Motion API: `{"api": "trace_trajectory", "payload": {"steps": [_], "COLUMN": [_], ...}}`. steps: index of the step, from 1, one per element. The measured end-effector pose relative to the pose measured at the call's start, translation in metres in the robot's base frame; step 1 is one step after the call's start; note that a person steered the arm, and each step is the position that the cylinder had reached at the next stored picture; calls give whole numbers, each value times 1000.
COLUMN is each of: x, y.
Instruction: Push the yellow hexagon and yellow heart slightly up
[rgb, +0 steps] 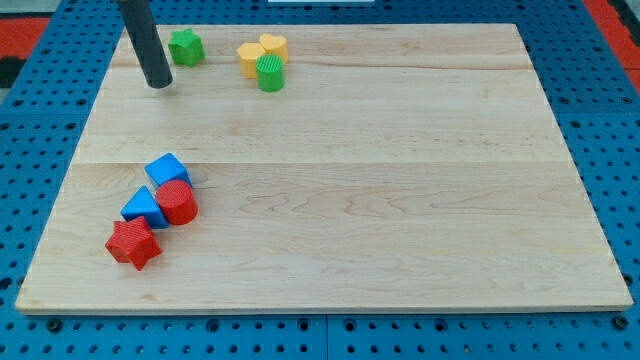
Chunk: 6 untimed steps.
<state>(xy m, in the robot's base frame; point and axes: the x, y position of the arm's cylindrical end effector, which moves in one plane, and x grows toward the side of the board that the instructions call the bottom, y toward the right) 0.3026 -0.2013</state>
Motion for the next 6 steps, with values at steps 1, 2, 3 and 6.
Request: {"api": "trace_trajectory", "payload": {"steps": [1,2,3,6], "x": [-18,-20,-21,-29], "y": [38,75,84,75]}}
